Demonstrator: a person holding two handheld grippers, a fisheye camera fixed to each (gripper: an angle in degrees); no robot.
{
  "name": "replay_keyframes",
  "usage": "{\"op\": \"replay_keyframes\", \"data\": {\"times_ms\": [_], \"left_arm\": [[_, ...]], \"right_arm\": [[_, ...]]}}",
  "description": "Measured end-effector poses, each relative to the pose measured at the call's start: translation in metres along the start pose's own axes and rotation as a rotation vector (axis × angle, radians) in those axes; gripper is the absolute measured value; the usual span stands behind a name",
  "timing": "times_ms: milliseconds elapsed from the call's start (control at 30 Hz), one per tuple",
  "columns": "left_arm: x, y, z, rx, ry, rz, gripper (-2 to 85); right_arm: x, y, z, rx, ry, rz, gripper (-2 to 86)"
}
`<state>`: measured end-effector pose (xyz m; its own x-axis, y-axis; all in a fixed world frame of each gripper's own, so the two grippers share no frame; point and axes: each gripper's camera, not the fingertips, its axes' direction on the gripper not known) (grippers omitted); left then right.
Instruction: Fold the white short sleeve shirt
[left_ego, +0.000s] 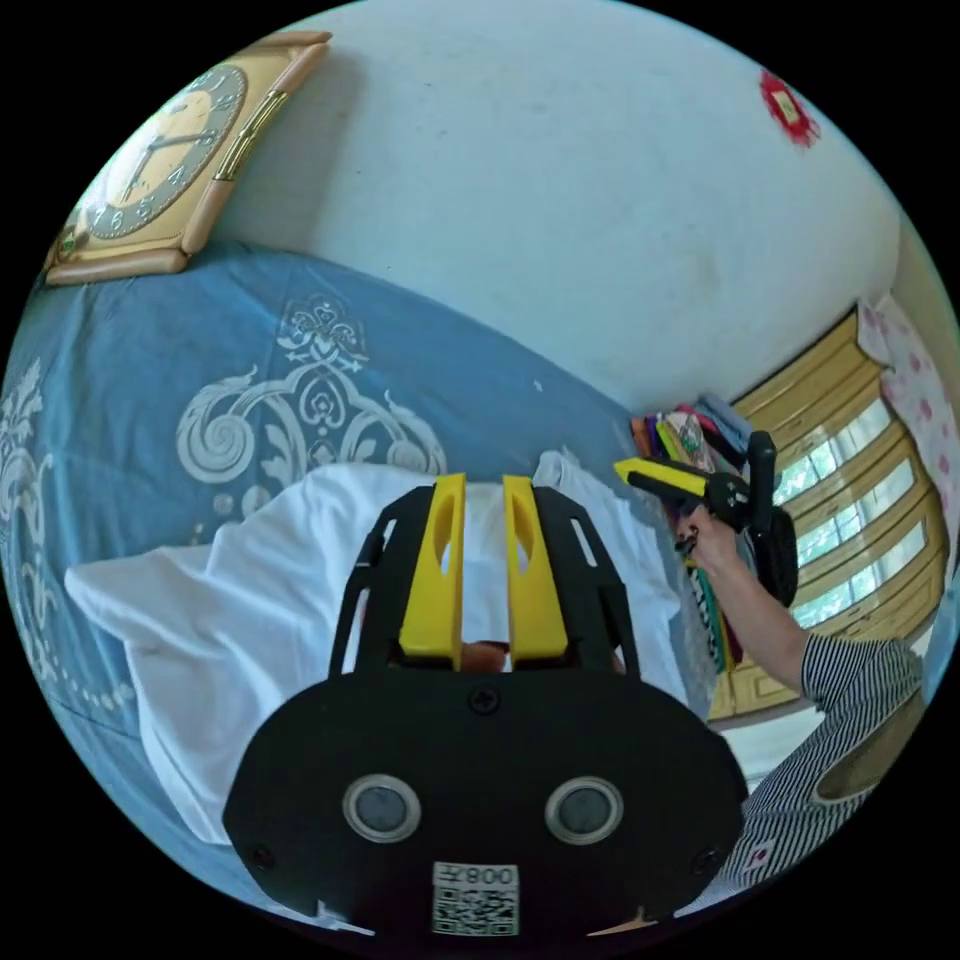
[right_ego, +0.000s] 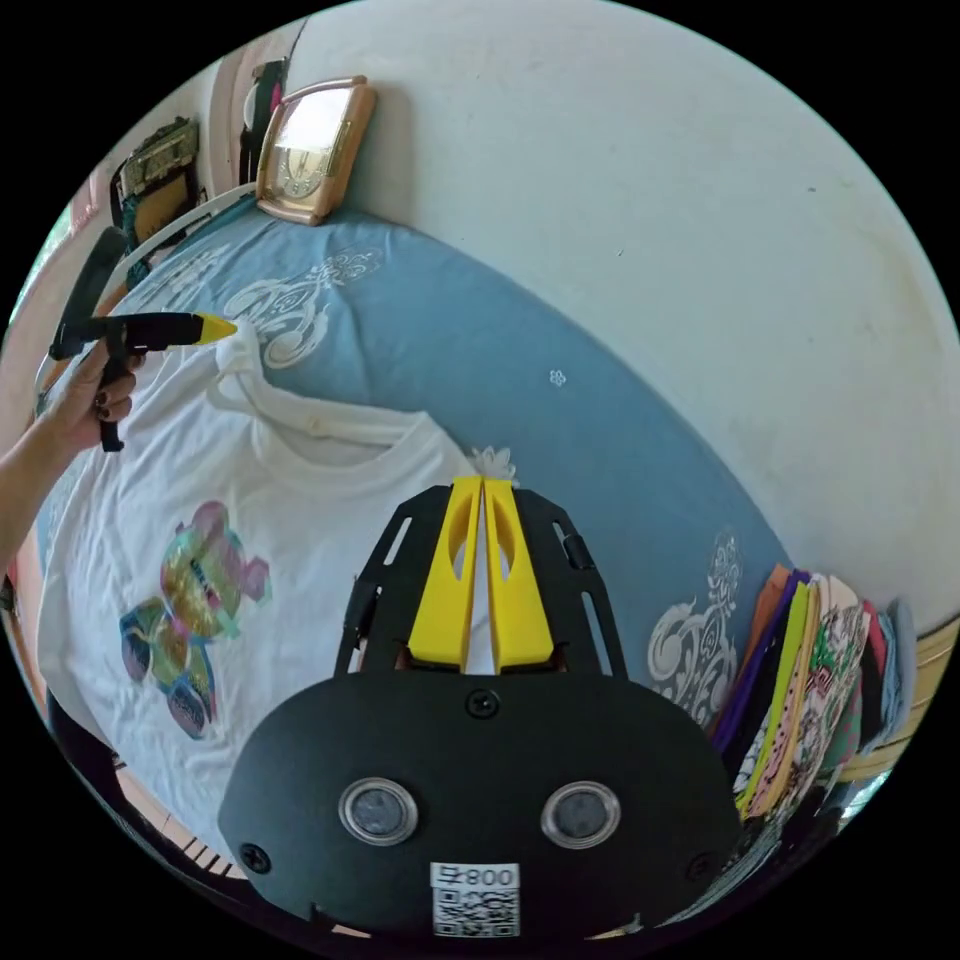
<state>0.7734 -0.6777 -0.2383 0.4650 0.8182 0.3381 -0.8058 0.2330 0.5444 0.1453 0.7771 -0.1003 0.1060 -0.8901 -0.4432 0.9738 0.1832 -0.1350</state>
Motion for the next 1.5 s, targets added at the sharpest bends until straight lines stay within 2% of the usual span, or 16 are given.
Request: {"op": "replay_keyframes", "data": {"times_ms": [133,233,400,500,600,733,833,967,1100,1233,1300,1367,1500], "left_arm": [[0.002,0.012,-0.004,-0.075,-0.092,0.070,3.7],[0.000,-0.008,0.016,-0.104,-0.111,0.037,1.7],[-0.010,-0.062,0.031,-0.038,-0.106,-0.067,0.7],[-0.010,-0.076,0.030,-0.100,-0.288,-0.057,0.9],[-0.003,-0.063,-0.003,-0.039,-0.244,0.016,1.9],[-0.014,-0.039,-0.048,-0.094,-0.278,0.086,7.7],[-0.034,-0.030,-0.073,-0.128,-0.288,0.062,9.1],[-0.039,-0.027,-0.081,-0.186,-0.370,0.058,5.4],[-0.029,-0.024,-0.111,-0.120,-0.405,0.030,2.6],[-0.020,-0.016,-0.157,-0.018,-0.454,0.037,2.1],[-0.025,-0.016,-0.158,-0.039,-0.462,0.030,2.4],[-0.036,-0.013,-0.150,-0.144,-0.519,0.007,3.5],[-0.038,0.001,-0.201,-0.037,-0.414,-0.022,6.1]], "right_arm": [[0.018,0.026,-0.005,0.009,-0.146,0.015,-0.4],[0.020,0.007,-0.001,0.015,-0.215,-0.005,-0.4],[0.012,-0.047,0.014,-0.005,-0.245,-0.071,-0.3],[0.016,-0.079,0.033,-0.069,-0.219,-0.089,-0.3],[0.039,-0.098,0.045,-0.116,-0.229,-0.066,-0.1],[0.105,-0.073,0.003,0.029,-0.163,0.014,1.9],[0.164,-0.042,0.009,-0.062,-0.136,0.079,6.0],[0.217,-0.022,0.037,-0.194,-0.229,0.188,6.9],[0.235,-0.028,0.030,-0.185,-0.281,0.219,3.1],[0.257,-0.023,-0.002,-0.081,-0.257,0.260,1.7],[0.265,-0.028,0.010,-0.115,-0.286,0.291,1.6],[0.270,-0.040,0.024,-0.163,-0.296,0.312,1.7],[0.276,-0.053,0.000,-0.131,-0.243,0.292,2.6]]}}
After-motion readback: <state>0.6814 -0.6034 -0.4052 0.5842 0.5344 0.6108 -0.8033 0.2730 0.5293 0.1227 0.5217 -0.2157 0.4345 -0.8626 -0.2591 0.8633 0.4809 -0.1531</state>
